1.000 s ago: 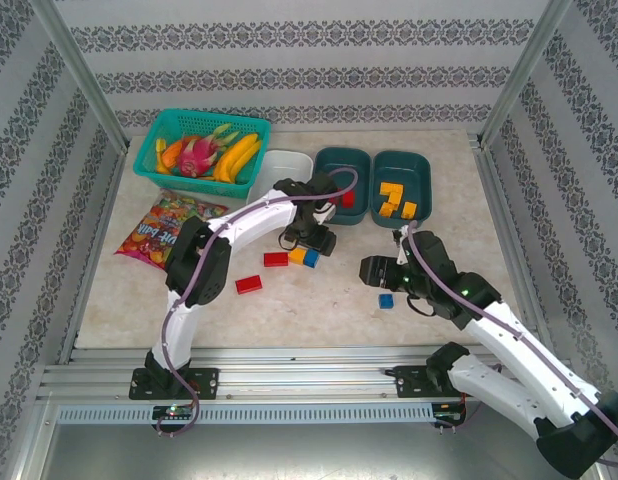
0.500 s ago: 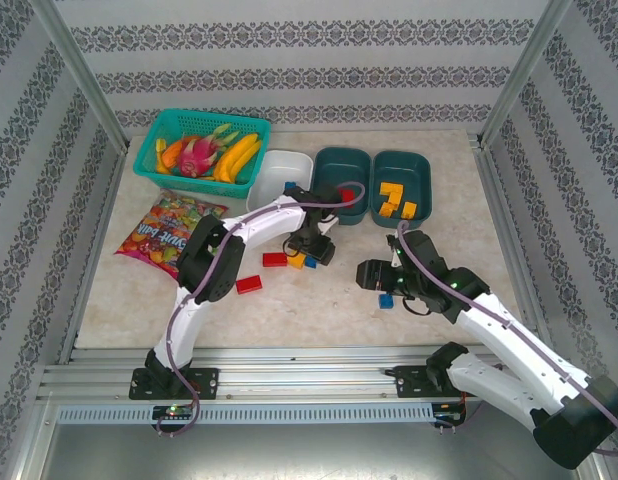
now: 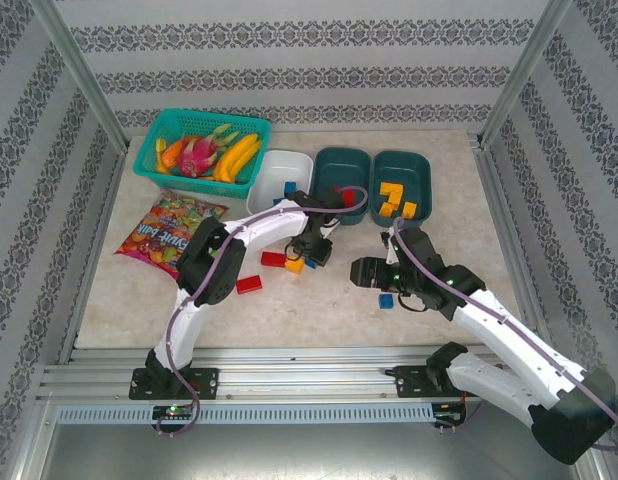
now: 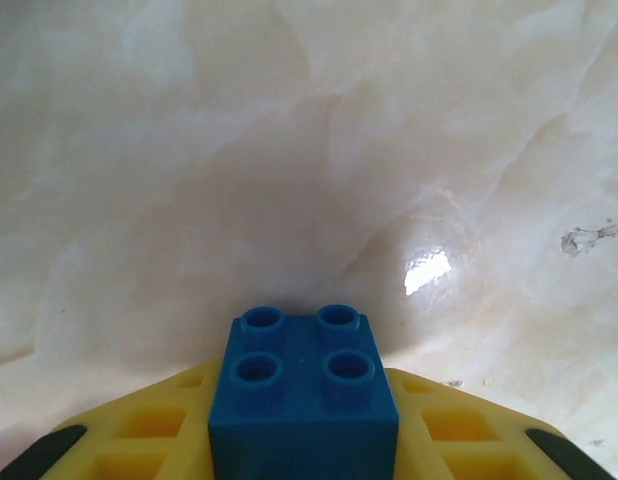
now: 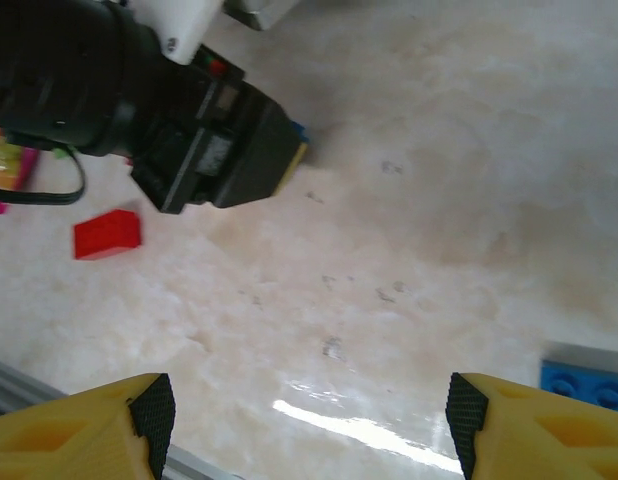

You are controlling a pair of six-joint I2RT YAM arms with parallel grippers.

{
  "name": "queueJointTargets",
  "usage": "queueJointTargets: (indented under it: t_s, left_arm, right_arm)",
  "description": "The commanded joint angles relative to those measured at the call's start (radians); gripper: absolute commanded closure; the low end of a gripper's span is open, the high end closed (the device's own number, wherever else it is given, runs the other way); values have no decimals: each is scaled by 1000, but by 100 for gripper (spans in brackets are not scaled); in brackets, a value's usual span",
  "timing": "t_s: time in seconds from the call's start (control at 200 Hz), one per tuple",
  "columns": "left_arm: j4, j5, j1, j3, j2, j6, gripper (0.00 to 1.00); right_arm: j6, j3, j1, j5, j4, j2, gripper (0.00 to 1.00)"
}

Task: Sort the legos into containers by color

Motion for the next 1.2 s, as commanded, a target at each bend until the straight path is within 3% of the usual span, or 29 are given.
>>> queueJointTargets:
  t_s: [0.0, 0.17, 0.27, 0.4, 0.629, 0.759, 1.039, 1.199]
  left_arm:
    - [-10, -63, -2, 51, -118, -41, 66]
    - [-95, -82, 65, 202, -126, -33, 67]
    - [-102, -92, 122, 266, -108, -23, 67]
    - [-89, -122, 195, 353, -50, -51, 68]
    - [-97, -356, 254, 576, 143, -75, 68]
    - [-103, -427, 284, 646, 227, -95, 68]
    - [-86, -450, 313, 669, 325, -121, 68]
    - [-83, -399, 317, 664, 347, -129, 58]
  right_arm:
    - [-7, 25, -3, -80, 132, -52, 24]
    - [77, -2, -8, -120, 418, -52, 22]
    - [102, 33, -10, -99, 495, 8, 21]
    - [84, 117, -13, -93, 514, 117, 21]
    - [97, 226, -44, -86, 548, 284, 21]
    - [91, 281, -57, -108, 532, 343, 21]
    - [113, 244, -82, -121, 527, 331, 21]
    - [117, 223, -85, -127, 511, 322, 21]
